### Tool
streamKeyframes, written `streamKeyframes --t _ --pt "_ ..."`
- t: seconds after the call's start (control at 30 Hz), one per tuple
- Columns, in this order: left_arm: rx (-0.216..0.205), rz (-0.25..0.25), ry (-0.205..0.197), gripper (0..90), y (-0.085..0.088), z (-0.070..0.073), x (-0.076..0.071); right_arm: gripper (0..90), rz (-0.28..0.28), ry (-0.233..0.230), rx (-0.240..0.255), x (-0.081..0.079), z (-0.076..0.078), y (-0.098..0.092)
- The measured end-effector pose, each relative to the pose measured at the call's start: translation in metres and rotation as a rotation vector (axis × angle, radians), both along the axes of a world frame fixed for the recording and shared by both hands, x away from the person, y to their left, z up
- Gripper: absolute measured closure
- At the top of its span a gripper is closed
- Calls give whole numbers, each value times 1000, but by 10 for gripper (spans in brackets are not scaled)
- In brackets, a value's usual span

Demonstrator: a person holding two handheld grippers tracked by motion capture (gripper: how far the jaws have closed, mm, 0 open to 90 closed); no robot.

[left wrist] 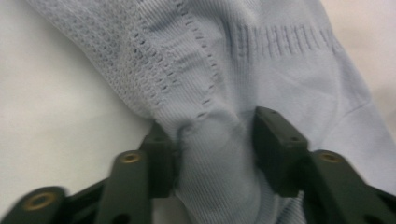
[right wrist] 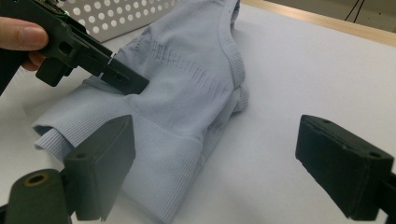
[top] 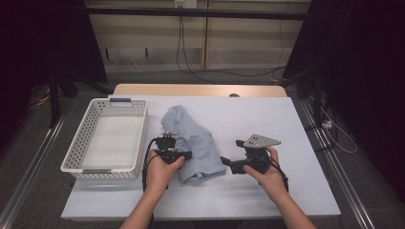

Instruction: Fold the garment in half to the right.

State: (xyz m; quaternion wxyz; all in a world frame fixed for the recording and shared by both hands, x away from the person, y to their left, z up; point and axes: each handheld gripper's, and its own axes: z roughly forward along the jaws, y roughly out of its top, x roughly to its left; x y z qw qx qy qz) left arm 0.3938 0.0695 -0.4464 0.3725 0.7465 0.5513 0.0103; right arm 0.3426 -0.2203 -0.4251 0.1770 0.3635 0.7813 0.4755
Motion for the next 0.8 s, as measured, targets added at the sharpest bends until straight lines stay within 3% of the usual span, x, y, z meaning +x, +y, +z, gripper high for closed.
streamKeyframes --t 0.1,0.17,0.4,0.8 --pt "-33 6 12 689 2 1 1 115 -3 -1 2 0 1 0" --pt "-34 -5 21 741 3 4 3 114 -6 -4 4 0 1 -1" --pt "-78 -18 63 762 10 16 11 114 -8 -4 12 0 1 -3" --pt "-12 -66 97 766 16 43 26 105 -11 -8 19 1 1 -3"
